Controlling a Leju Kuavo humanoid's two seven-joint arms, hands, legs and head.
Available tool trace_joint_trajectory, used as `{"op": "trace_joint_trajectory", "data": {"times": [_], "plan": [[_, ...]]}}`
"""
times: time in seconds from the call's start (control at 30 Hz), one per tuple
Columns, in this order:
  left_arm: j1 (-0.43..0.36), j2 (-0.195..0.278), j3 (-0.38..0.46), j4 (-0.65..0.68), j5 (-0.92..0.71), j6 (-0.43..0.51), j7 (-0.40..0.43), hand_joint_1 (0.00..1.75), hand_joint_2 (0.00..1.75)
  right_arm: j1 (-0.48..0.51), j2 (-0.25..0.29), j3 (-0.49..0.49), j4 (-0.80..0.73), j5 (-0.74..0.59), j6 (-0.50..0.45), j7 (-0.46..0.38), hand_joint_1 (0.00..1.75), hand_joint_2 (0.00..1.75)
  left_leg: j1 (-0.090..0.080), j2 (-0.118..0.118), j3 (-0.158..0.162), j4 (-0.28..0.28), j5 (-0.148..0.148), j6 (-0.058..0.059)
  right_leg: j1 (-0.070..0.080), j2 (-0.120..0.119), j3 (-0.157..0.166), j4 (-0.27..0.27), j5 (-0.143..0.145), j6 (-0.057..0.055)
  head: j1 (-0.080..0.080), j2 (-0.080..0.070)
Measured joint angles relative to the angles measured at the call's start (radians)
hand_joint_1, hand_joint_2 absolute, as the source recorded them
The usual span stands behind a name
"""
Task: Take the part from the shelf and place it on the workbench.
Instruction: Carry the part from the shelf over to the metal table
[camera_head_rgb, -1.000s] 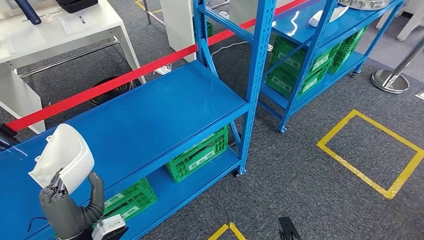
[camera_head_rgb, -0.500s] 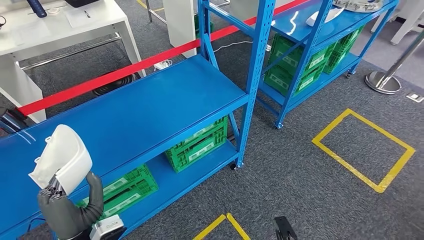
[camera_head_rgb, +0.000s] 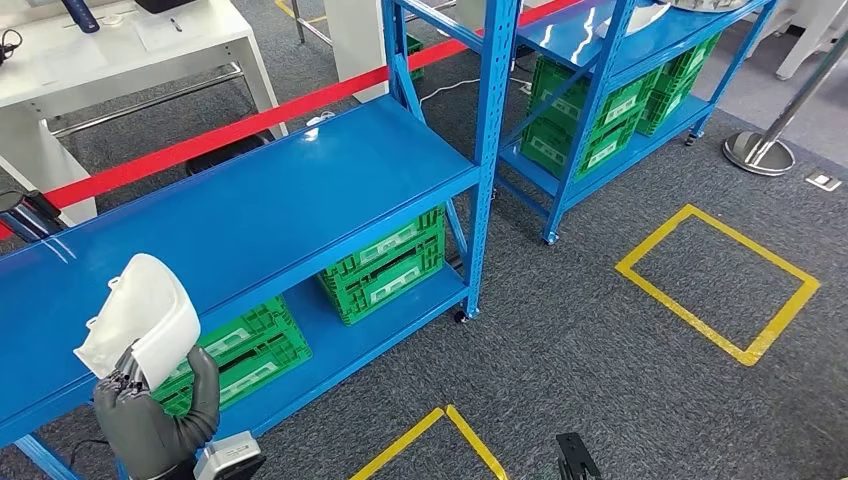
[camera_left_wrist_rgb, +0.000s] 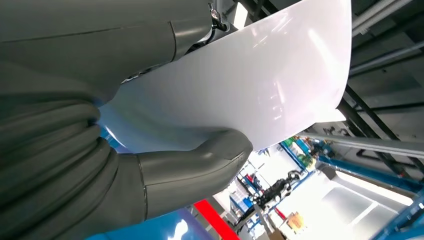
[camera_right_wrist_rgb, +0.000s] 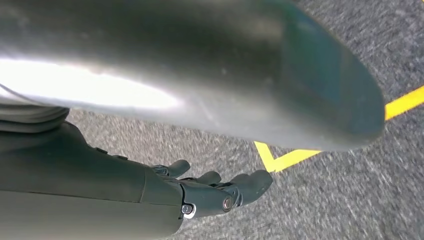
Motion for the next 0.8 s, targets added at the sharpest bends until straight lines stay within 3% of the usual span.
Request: {"op": "trace_joint_trajectory", "data": {"times": [0.07, 0.1, 0.13, 0.17, 0.2, 0.27, 0.33, 0.37, 0.47, 0.5, 0.57, 0.63, 0.67, 0.7, 0.73, 0.8], "plan": [[0.000, 0.000, 0.000, 0.003, -0.001, -0.005, 0.000, 1.75, 1.75, 0.001, -0.001, 0.000, 0.000, -0.001, 0.000, -0.004, 0.00, 0.00, 0.004, -0.003, -0.034, 0.102, -0.099, -0.010, 0.000, -0.001, -0.026, 0.000, 0.022, -0.008, -0.002, 0.000], [-0.001, 0.000, 0.000, 0.005, -0.001, -0.008, 0.000, 1.75, 1.75, 0.002, -0.001, 0.000, 0.000, -0.001, 0.000, -0.005, 0.00, 0.00, 0.005, -0.003, -0.046, 0.163, -0.135, -0.013, 0.000, -0.001, -0.040, 0.001, 0.033, -0.008, -0.003, 0.000], [-0.001, 0.000, 0.000, 0.008, -0.002, -0.010, 0.000, 1.75, 1.75, 0.005, -0.001, 0.000, 0.000, 0.000, 0.001, -0.006, 0.00, 0.00, 0.005, -0.003, -0.051, 0.210, -0.151, -0.014, 0.001, -0.001, -0.055, 0.001, 0.043, -0.007, -0.003, 0.000], [-0.001, 0.000, 0.000, 0.011, -0.002, -0.013, 0.000, 1.75, 1.75, 0.007, -0.001, 0.000, 0.000, 0.002, 0.001, -0.006, 0.00, 0.00, 0.005, -0.004, -0.040, 0.229, -0.142, -0.014, 0.001, -0.001, -0.068, 0.002, 0.052, -0.006, -0.003, 0.000], [-0.001, -0.001, 0.000, 0.014, -0.002, -0.014, 0.000, 1.75, 1.75, 0.008, -0.001, 0.000, 0.000, 0.004, 0.002, -0.005, 0.00, 0.00, 0.005, -0.004, -0.012, 0.211, -0.118, -0.011, 0.001, -0.001, -0.080, 0.002, 0.061, -0.003, -0.003, 0.000], [-0.002, -0.003, 0.000, 0.018, -0.003, -0.021, 0.001, 1.75, 1.75, 0.010, -0.001, 0.000, 0.000, 0.007, -0.001, -0.003, 0.00, 0.00, 0.004, -0.006, 0.091, 0.085, -0.078, 0.000, 0.001, 0.000, -0.097, 0.003, 0.078, 0.003, -0.003, 0.000], [-0.004, -0.007, -0.001, 0.021, -0.003, -0.035, 0.001, 1.75, 1.75, 0.011, -0.001, 0.000, 0.000, 0.002, -0.004, 0.000, 0.00, 0.00, -0.002, -0.008, 0.177, -0.043, -0.083, 0.012, 0.002, 0.001, -0.104, 0.002, 0.093, 0.014, -0.002, 0.000], [-0.007, -0.009, -0.001, 0.023, -0.003, -0.042, 0.002, 1.75, 1.75, 0.011, -0.002, 0.000, 0.000, -0.003, -0.004, 0.002, 0.00, 0.00, -0.005, -0.009, 0.194, -0.073, -0.092, 0.017, 0.001, 0.001, -0.105, 0.001, 0.100, 0.021, -0.003, 0.000], [-0.012, -0.014, -0.002, 0.029, -0.003, -0.053, 0.003, 1.75, 1.75, 0.011, -0.004, 0.000, 0.000, -0.011, -0.005, 0.003, 0.00, 0.00, -0.007, -0.007, 0.188, -0.083, -0.083, 0.034, -0.001, 0.001, -0.103, -0.004, 0.112, 0.037, -0.006, 0.000], [-0.014, -0.017, -0.003, 0.031, -0.003, -0.054, 0.004, 1.75, 1.75, 0.011, -0.004, 0.000, 0.000, -0.012, -0.005, 0.003, 0.00, 0.00, -0.005, -0.006, 0.185, -0.087, -0.076, 0.042, -0.001, 0.002, -0.108, 0.004, 0.104, 0.041, -0.006, 0.000], [-0.017, -0.022, -0.004, 0.035, -0.003, -0.054, 0.004, 1.75, 1.75, 0.012, -0.006, 0.000, 0.000, -0.013, -0.005, 0.003, 0.00, 0.00, -0.001, -0.001, 0.175, -0.092, -0.060, 0.056, -0.002, 0.002, -0.138, 0.073, 0.052, 0.047, -0.004, 0.000], [-0.018, -0.024, -0.005, 0.039, -0.003, -0.054, 0.005, 1.75, 1.75, 0.013, -0.008, 0.000, 0.000, -0.014, -0.004, 0.003, 0.00, 0.00, -0.003, 0.001, 0.158, -0.087, -0.050, 0.062, 0.000, 0.002, -0.189, 0.205, -0.026, 0.052, -0.001, 0.000], [-0.018, -0.025, -0.005, 0.042, -0.003, -0.054, 0.005, 1.75, 1.75, 0.014, -0.009, 0.000, 0.000, -0.014, -0.004, 0.003, 0.00, 0.00, -0.004, 0.002, 0.150, -0.083, -0.047, 0.062, 0.000, 0.002, -0.205, 0.258, -0.049, 0.054, -0.001, 0.000], [-0.018, -0.025, -0.005, 0.044, -0.003, -0.054, 0.005, 1.75, 1.75, 0.015, -0.010, 0.000, 0.000, -0.014, -0.004, 0.003, 0.00, 0.00, -0.005, 0.003, 0.144, -0.078, -0.045, 0.061, 0.000, 0.002, -0.204, 0.277, -0.053, 0.055, -0.001, 0.000], [-0.018, -0.025, -0.005, 0.046, -0.003, -0.054, 0.005, 1.75, 1.75, 0.016, -0.011, 0.000, 0.000, -0.014, -0.004, 0.003, 0.00, 0.00, -0.004, 0.003, 0.139, -0.072, -0.044, 0.060, 0.000, 0.001, -0.181, 0.253, -0.039, 0.054, -0.001, 0.000], [-0.019, -0.025, -0.005, 0.047, -0.003, -0.055, 0.006, 1.75, 1.75, 0.016, -0.012, 0.000, 0.000, -0.014, -0.003, 0.003, 0.00, 0.00, -0.004, 0.004, 0.133, -0.059, -0.046, 0.056, 0.000, -0.001, -0.096, 0.121, 0.007, 0.050, -0.001, 0.000]]}}
